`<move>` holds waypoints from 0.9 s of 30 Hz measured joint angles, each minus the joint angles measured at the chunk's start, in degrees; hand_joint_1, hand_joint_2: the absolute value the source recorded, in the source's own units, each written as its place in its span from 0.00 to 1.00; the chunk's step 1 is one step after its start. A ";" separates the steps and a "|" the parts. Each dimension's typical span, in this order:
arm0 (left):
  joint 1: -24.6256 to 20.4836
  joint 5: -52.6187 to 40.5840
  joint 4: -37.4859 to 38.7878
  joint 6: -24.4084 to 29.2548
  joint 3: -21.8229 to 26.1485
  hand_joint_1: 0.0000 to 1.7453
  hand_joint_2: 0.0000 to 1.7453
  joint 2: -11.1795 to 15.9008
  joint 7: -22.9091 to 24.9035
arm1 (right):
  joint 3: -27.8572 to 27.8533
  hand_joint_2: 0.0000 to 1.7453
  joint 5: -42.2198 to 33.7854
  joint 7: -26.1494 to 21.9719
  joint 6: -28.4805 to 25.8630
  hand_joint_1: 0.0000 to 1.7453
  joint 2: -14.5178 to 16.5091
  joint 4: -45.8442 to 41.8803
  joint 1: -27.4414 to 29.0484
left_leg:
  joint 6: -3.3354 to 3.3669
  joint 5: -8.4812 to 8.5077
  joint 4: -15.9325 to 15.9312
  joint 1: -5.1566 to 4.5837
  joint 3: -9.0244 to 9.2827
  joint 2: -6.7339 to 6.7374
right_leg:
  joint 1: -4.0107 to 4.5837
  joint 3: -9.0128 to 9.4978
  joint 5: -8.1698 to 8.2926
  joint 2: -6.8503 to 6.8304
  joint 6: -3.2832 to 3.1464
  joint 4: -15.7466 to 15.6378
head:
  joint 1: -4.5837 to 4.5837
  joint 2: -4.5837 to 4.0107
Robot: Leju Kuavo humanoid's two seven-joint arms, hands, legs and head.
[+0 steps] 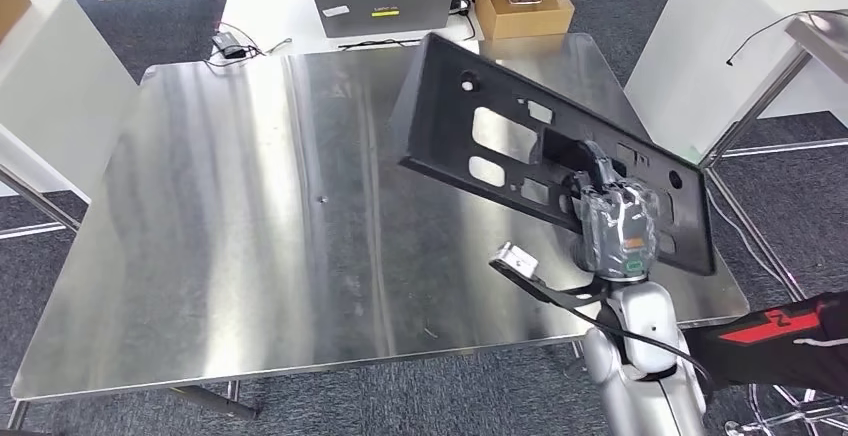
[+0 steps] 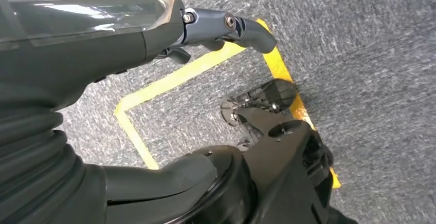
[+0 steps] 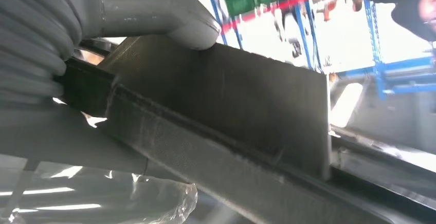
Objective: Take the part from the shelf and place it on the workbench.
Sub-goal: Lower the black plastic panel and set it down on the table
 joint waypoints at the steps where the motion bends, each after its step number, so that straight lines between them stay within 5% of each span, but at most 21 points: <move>1: -0.13 -0.37 0.01 0.00 0.00 0.00 1.00 -0.12 0.28 | 0.41 1.00 1.00 -0.14 -0.67 1.00 -0.71 2.09 -1.43 | 0.18 -0.18 0.13 -0.04 -0.06 -0.14 | 0.04 0.13 -0.19 -0.01 -0.08 -0.17 | 0.00 0.01; 13: -0.93 -3.01 0.03 -0.01 -0.07 0.00 1.00 -0.29 2.59 | 13.40 1.00 7.54 -2.36 -0.75 1.00 -4.04 27.09 -21.05 | 1.25 -0.13 0.71 -0.27 -0.29 -0.20 | -0.30 0.02 0.10 -0.06 0.14 -0.24 | 0.04 0.01; 27: -3.21 -4.13 0.01 -0.01 -0.10 0.00 1.00 0.46 2.31 | 31.17 1.00 -2.15 -11.40 12.77 1.00 -2.53 30.43 -29.55 | 1.29 -0.10 0.73 -0.25 -0.42 -0.19 | -0.35 -0.12 0.14 -0.09 0.10 -0.22 | 0.03 0.01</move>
